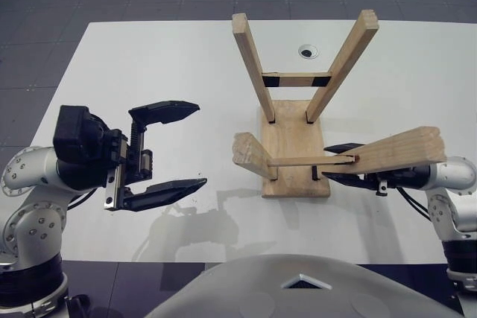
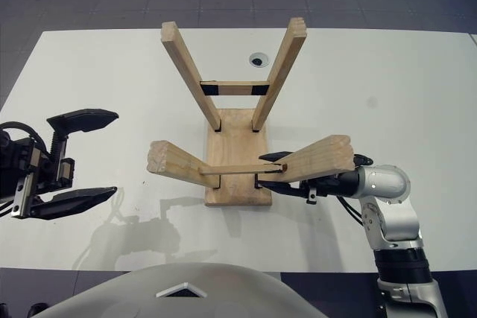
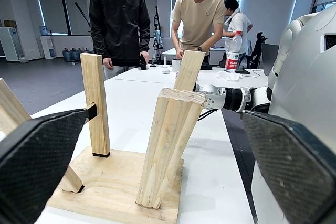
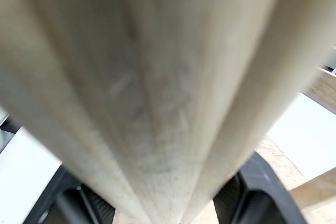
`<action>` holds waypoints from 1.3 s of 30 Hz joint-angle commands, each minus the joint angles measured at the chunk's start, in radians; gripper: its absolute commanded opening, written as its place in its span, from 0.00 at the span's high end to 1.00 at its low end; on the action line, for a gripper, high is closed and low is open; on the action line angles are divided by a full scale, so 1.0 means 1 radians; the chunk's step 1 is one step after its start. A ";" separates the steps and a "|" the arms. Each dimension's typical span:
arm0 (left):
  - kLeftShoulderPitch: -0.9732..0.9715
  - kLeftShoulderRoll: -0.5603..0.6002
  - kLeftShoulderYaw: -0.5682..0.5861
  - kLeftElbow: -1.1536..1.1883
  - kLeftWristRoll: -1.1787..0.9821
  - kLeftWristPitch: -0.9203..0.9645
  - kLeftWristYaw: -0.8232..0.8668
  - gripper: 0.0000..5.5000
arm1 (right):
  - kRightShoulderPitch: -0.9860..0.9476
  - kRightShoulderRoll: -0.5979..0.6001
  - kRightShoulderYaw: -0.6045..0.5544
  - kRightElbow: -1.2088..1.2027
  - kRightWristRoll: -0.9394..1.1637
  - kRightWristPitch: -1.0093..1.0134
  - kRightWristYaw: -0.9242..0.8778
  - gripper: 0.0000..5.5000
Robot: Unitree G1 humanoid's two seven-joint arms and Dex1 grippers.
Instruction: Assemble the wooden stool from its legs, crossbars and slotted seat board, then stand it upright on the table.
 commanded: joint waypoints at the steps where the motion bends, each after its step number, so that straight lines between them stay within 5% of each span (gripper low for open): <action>1: 0.001 0.018 0.013 -0.010 -0.007 0.002 0.003 0.00 | -0.009 -0.018 -0.001 0.024 -0.023 -0.003 0.003 0.62; 39: 0.022 0.023 0.034 -0.047 -0.039 0.012 0.024 0.00 | 0.016 -0.073 0.121 0.078 -0.195 0.021 -0.115 0.62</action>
